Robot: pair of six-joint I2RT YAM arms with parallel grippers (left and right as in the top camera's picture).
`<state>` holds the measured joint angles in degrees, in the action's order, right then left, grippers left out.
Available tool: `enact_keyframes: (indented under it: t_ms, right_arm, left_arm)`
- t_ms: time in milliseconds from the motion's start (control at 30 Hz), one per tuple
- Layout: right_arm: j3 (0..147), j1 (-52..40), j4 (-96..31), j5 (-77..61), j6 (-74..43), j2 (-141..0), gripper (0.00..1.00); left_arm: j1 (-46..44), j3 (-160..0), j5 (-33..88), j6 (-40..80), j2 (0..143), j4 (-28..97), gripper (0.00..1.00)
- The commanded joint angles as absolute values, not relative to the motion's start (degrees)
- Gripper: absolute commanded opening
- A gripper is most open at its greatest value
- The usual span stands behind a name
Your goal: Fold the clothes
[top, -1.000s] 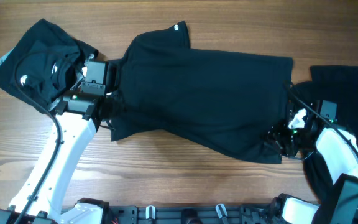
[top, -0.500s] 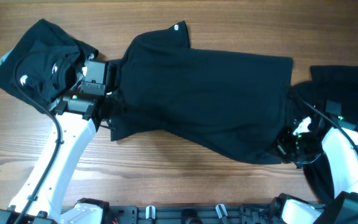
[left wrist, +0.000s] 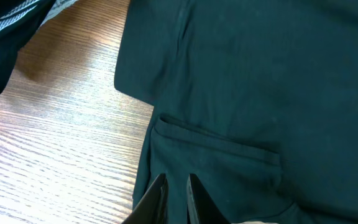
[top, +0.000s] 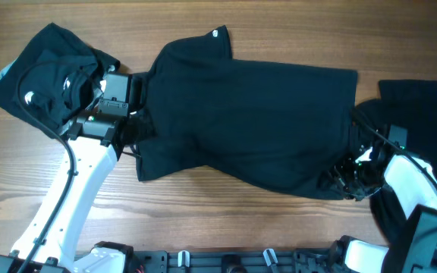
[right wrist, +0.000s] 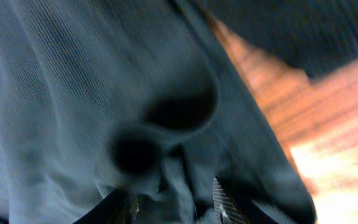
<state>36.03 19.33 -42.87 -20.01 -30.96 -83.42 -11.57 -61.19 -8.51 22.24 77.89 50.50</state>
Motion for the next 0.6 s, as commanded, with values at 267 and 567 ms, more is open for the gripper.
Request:
enact_keyframes:
  t_ms: [267,567]
  right_arm:
    - [35.6,19.4,-40.3,-24.1,-28.4,-85.9,0.16]
    - [45.6,19.4,-58.7,-24.2,-25.7,-85.5,0.08]
  left_arm:
    - [-11.4,-62.0,-8.4,23.0,76.7,50.2,0.15]
    - [-11.4,-62.0,-8.4,23.0,76.7,50.1,0.16]
